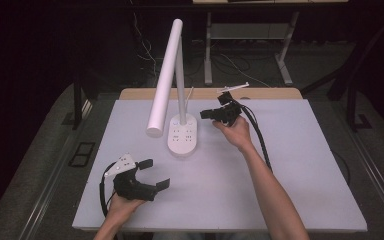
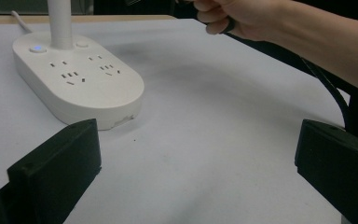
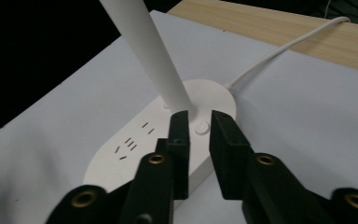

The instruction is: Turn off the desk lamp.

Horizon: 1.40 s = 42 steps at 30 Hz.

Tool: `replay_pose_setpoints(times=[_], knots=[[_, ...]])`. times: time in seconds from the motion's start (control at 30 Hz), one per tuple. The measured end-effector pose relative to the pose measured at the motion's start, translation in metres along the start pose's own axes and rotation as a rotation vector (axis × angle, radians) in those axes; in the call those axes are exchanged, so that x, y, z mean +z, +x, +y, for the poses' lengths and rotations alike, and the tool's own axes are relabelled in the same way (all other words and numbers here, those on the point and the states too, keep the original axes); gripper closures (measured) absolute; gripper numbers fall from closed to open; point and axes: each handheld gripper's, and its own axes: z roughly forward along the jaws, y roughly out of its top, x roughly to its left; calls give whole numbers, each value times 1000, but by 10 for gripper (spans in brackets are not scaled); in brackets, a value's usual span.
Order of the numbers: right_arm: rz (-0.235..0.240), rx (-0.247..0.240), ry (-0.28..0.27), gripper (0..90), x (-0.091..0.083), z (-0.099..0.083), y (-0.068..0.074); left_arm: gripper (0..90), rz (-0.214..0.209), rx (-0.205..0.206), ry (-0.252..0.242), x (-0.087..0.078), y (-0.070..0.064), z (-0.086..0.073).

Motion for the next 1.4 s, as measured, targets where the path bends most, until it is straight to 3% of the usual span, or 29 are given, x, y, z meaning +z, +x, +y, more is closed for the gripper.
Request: replay_pose_setpoints(times=[0.1,0.17,0.2,0.23,0.3,0.37,0.4,0.47,0.53,0.97,1.4], knots=[[21,7,-9,629,-14,-2,0,0,1,0,1,0,0,0],[9,-3,-17,543,-23,-4,1,0,1,4,4,1,0,0],[9,-3,-17,543,-23,-4,1,0,1,4,4,1,0,0],[-11,-15,-20,440,-32,-7,4,0,2,5,5,1,-1,0],[-24,-9,-18,390,-36,-9,5,0,0,4,2,1,-1,0],[-62,-27,7,217,-50,-15,9,0,-2,7,4,1,-2,0],[-63,-27,13,155,-55,-18,10,0,-3,10,6,1,-2,0],[-62,-29,10,126,-61,-20,11,0,-3,10,7,2,-2,0],[-52,-39,-5,3,-78,-30,15,0,-3,11,8,2,-2,0],[-56,-80,-32,6,-132,-75,39,0,-6,19,20,5,-5,0],[-85,-41,-69,7,-164,-136,43,0,0,17,21,4,-6,-2]])
